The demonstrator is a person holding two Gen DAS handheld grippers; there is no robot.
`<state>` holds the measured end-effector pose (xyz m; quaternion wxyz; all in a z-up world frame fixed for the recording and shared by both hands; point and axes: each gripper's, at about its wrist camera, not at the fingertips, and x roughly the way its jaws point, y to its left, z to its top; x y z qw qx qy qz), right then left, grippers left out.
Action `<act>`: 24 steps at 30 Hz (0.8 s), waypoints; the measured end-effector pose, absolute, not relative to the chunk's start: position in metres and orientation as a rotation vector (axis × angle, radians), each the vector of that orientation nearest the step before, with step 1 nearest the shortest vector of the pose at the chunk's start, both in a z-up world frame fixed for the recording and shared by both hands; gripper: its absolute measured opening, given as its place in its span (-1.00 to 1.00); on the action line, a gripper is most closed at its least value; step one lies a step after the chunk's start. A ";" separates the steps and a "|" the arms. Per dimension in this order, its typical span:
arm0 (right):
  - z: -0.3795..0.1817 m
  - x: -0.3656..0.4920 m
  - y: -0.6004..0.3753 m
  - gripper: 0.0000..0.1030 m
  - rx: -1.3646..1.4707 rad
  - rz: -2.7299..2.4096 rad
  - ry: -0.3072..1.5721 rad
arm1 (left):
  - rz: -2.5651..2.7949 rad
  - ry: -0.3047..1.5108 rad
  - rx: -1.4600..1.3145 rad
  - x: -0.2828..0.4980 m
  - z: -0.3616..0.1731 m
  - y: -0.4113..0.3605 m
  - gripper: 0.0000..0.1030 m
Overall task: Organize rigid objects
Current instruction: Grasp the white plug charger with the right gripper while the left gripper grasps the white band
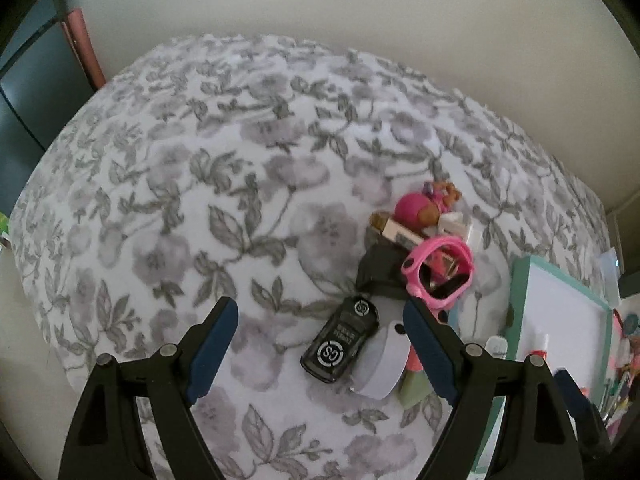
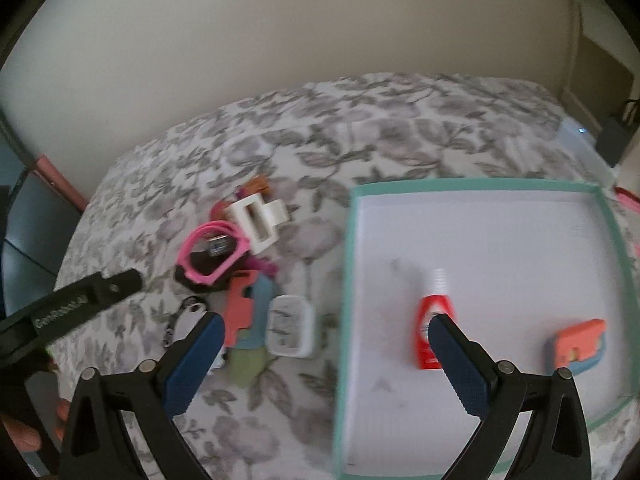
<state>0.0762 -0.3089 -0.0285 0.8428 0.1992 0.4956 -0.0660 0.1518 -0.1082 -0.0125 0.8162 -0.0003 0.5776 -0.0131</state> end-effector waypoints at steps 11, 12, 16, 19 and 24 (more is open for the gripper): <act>-0.048 0.090 -0.287 0.33 0.401 -0.059 1.105 | -0.090 1.340 -0.045 0.153 -0.032 -0.113 0.65; -0.049 0.090 -0.286 0.20 0.400 -0.059 1.109 | -0.094 1.345 -0.042 0.153 -0.033 -0.114 0.65; -0.055 0.094 -0.285 0.07 0.401 -0.060 1.123 | -0.117 1.363 -0.036 0.153 -0.036 -0.119 0.62; -0.059 0.097 -0.282 -0.02 0.398 -0.061 1.136 | -0.145 1.370 -0.021 0.152 -0.038 -0.125 0.51; -0.068 0.100 -0.282 -0.18 0.394 -0.071 1.160 | -0.179 1.389 0.010 0.150 -0.044 -0.135 0.21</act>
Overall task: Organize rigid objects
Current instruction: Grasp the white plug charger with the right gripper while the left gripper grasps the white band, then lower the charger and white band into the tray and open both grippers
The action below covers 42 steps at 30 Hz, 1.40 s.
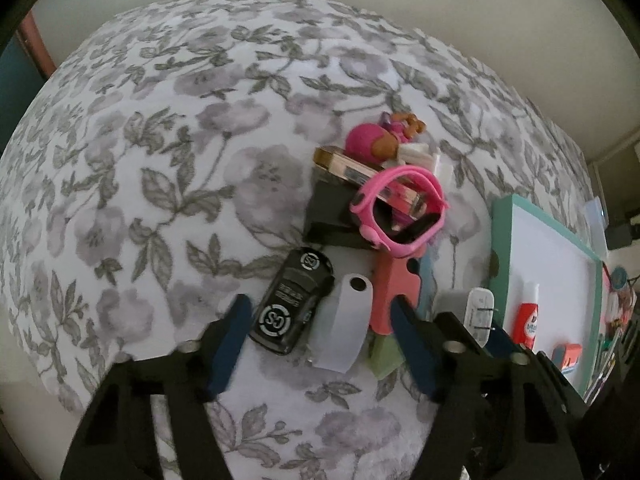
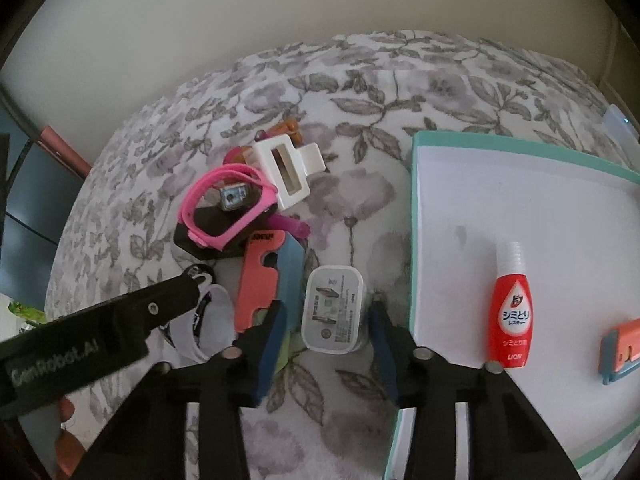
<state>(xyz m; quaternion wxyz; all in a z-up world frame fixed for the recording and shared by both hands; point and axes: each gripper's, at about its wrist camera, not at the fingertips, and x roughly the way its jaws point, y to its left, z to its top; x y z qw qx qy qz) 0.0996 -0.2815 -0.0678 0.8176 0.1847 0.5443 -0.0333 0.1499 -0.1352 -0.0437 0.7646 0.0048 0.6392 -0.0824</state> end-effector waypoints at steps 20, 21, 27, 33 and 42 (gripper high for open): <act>-0.079 0.106 -0.277 -0.40 0.347 -0.103 1.165 | -0.217 1.381 0.091 0.150 -0.055 -0.153 -0.63; -0.079 0.106 -0.278 -0.41 0.353 -0.105 1.165 | -0.218 1.385 0.086 0.150 -0.056 -0.153 -0.63; -0.077 0.102 -0.283 -0.42 0.394 -0.096 1.163 | -0.231 1.351 0.064 0.151 -0.045 -0.153 -0.63; -0.054 0.095 -0.297 -0.43 0.444 -0.096 1.094 | -0.265 1.212 0.042 0.149 -0.001 -0.158 -0.63; -0.015 0.079 -0.334 -0.43 0.422 -0.211 1.008 | -0.371 1.095 0.034 0.141 0.033 -0.192 -0.63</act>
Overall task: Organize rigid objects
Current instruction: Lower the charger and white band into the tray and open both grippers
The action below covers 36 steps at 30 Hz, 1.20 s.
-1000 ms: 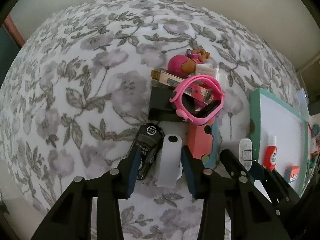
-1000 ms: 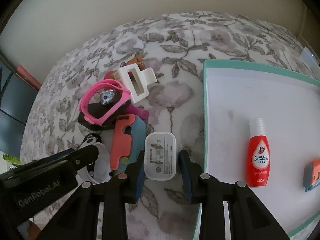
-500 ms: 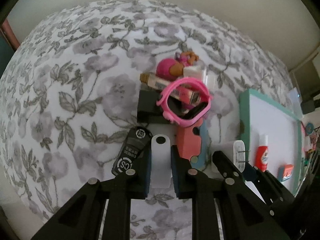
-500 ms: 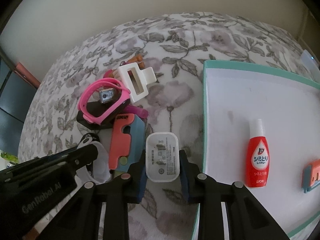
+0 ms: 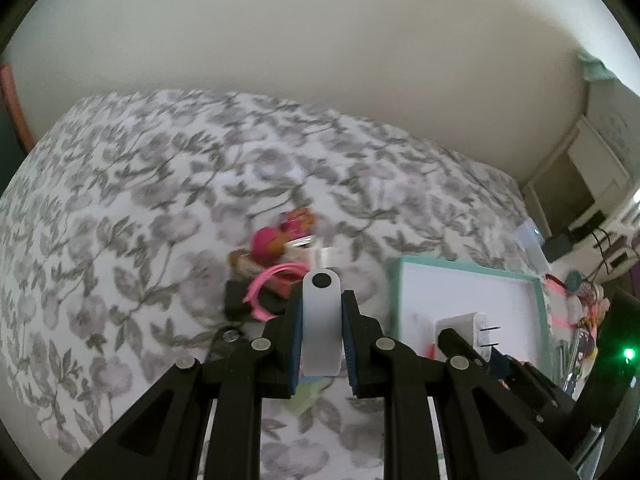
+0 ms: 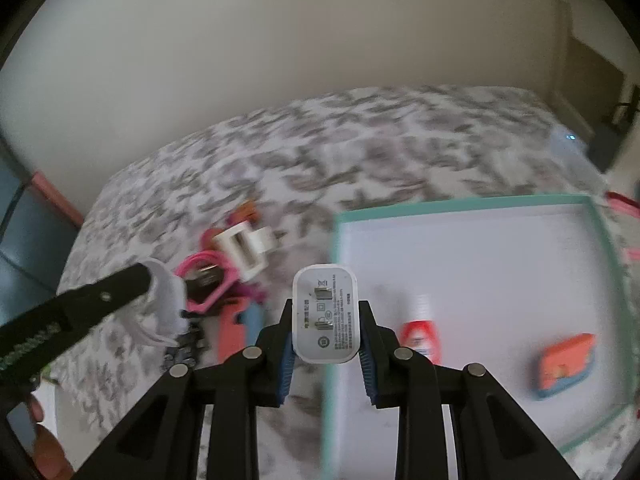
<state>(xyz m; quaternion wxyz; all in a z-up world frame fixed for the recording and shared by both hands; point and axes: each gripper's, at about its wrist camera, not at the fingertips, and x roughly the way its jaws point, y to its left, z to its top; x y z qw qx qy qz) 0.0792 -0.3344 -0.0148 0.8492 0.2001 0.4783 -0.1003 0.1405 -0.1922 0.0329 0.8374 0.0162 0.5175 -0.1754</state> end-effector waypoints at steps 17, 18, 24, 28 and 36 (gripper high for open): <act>-0.023 0.019 -0.455 -0.43 0.558 -0.525 1.038 | -0.611 1.071 0.277 0.089 0.007 -0.312 -0.63; -0.023 0.017 -0.459 -0.43 0.560 -0.532 1.037 | -0.621 1.069 0.284 0.086 0.005 -0.317 -0.63; -0.029 0.008 -0.478 -0.43 0.573 -0.570 1.049 | -0.685 1.065 0.315 0.071 -0.011 -0.345 -0.63; -0.037 0.004 -0.487 -0.42 0.599 -0.583 1.070 | -0.691 1.099 0.322 0.069 -0.025 -0.352 -0.63; -0.049 0.001 -0.490 -0.42 0.606 -0.582 1.109 | -0.684 1.137 0.326 0.069 -0.038 -0.353 -0.63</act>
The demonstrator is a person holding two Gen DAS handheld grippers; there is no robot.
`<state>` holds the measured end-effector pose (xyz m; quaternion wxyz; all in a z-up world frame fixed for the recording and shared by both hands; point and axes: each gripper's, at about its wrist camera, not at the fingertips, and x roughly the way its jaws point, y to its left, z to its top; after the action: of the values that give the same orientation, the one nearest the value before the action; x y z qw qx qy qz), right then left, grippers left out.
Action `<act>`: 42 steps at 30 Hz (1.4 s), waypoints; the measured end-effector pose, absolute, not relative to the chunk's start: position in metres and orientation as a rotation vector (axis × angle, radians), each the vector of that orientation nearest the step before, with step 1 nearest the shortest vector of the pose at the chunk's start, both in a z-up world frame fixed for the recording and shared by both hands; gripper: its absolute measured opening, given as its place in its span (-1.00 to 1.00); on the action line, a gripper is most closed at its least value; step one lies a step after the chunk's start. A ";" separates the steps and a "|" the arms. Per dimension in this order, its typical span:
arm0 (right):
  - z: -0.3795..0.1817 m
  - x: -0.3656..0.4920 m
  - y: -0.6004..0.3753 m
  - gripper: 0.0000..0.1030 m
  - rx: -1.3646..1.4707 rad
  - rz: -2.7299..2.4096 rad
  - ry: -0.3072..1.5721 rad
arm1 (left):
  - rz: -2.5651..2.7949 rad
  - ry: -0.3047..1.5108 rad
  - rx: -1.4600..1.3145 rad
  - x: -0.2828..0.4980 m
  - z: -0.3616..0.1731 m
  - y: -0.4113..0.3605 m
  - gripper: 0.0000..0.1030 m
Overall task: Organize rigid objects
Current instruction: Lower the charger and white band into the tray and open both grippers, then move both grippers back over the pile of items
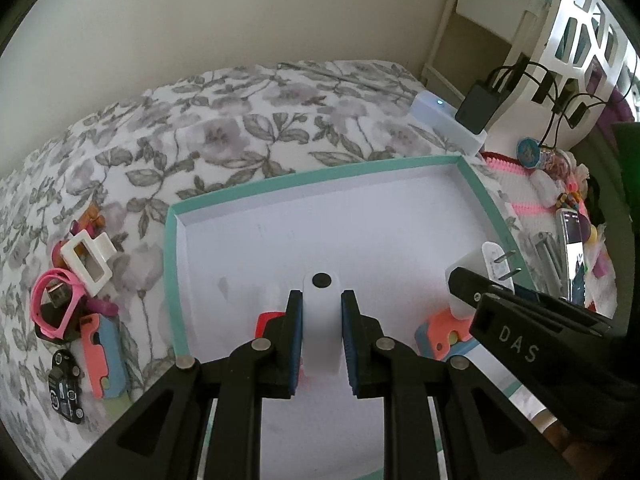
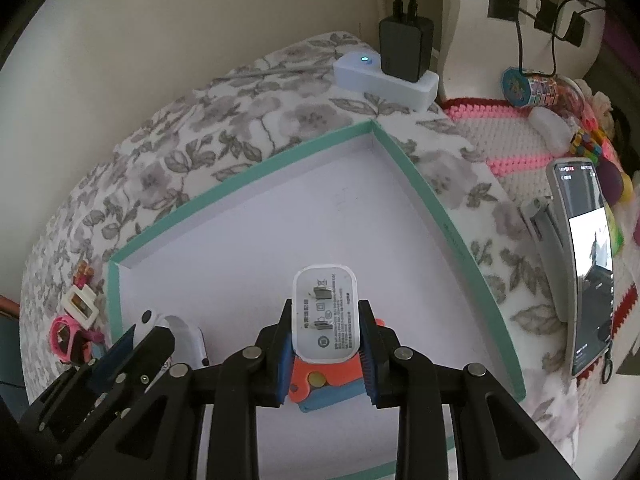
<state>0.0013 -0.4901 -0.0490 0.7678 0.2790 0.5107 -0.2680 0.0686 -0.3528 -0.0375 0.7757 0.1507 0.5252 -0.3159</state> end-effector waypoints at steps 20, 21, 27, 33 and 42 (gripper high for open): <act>0.010 -0.005 -0.487 0.04 0.536 -0.616 1.003 | -0.579 1.061 0.226 0.094 0.016 -0.314 0.19; 0.014 -0.005 -0.486 0.11 0.530 -0.618 0.994 | -0.558 1.052 0.219 0.097 0.021 -0.308 0.20; 0.032 -0.006 -0.479 0.38 0.489 -0.617 0.952 | -0.414 1.015 0.228 0.114 0.031 -0.278 0.36; 0.020 0.001 -0.468 0.59 0.469 -0.598 1.001 | -0.292 1.042 0.227 0.130 0.022 -0.244 0.66; 0.006 0.012 -0.450 1.00 0.455 -0.547 1.007 | -0.202 1.020 0.195 0.141 0.019 -0.214 0.85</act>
<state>0.0125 -0.4496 0.0064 0.8159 0.2136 0.4722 -0.2563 0.1413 -0.2139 0.0188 0.8633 0.0930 0.4866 -0.0961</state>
